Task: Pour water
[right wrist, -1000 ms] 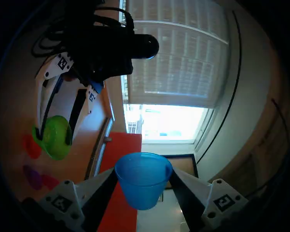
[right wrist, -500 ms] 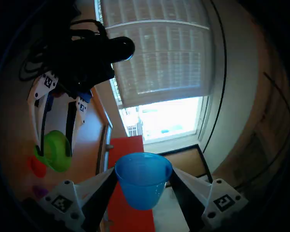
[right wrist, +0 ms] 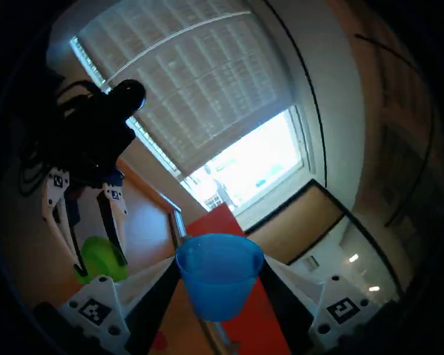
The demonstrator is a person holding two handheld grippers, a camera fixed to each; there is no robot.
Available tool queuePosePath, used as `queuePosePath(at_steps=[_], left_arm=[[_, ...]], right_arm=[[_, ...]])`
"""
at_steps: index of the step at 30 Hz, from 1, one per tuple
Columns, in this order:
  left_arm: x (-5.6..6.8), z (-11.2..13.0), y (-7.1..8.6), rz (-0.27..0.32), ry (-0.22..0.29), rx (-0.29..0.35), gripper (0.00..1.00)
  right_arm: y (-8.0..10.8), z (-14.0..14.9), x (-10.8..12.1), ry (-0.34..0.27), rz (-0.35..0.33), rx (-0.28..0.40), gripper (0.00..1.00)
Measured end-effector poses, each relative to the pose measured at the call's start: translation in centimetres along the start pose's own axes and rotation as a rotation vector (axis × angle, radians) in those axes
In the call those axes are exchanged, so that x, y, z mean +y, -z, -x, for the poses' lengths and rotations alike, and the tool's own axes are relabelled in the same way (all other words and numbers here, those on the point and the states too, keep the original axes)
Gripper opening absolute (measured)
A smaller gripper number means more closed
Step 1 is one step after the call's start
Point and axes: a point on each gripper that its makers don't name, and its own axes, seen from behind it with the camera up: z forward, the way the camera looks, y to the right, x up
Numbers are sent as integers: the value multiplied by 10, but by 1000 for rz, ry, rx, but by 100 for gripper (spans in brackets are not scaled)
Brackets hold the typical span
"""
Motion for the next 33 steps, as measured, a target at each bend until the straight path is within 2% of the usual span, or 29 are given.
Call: queuePosePath(at_steps=[14,17,26,33], left_arm=[[-4,-5,3,-18,-8,-5,89],[-5,-5,4,-25,-11,-10,89],[-8,-3,5,-35,-25,-35,89],[-10,9,6,-34,-34,-79,89]], right_arm=[[13,7,-6,-551,-23,22,90],[16,8,-4,-634,-24,30,90],[25,25,-15,-728,-52,-19,90],[35,43,-27,-756,-81,-66,90]])
